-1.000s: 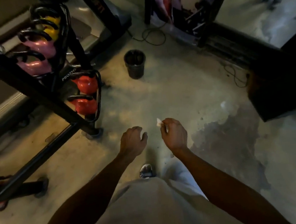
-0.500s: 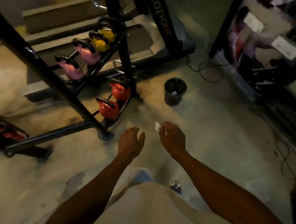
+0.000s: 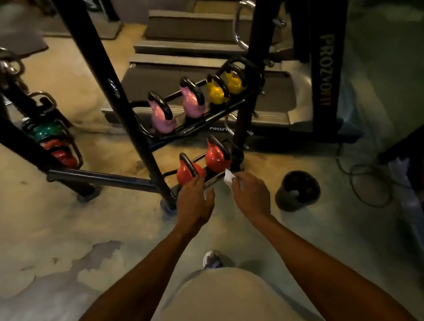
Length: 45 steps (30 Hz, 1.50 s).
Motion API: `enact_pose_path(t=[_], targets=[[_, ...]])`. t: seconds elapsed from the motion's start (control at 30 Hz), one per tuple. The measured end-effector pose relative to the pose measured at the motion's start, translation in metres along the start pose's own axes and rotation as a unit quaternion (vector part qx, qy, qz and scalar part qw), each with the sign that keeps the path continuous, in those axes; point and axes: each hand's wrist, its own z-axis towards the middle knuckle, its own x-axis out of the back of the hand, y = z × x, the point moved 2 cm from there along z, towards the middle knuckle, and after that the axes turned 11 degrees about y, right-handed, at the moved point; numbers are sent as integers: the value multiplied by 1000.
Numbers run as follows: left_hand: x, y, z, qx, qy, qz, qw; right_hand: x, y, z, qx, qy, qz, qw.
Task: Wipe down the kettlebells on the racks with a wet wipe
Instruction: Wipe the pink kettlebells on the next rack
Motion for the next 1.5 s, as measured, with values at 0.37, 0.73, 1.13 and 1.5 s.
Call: enact_pose_path(t=[0.37, 0.73, 1.13, 1.5], targets=[[14, -5, 112, 108, 89, 51, 989, -82, -74, 164, 96, -98, 137, 981], [-11, 16, 214, 179, 236, 43, 954, -161, -126, 294, 32, -239, 255, 936], [-25, 11, 248, 199, 249, 75, 945, -194, -184, 349, 233, -291, 251, 893], [-33, 1, 256, 174, 259, 65, 948, -212, -189, 363, 645, -379, 177, 639]])
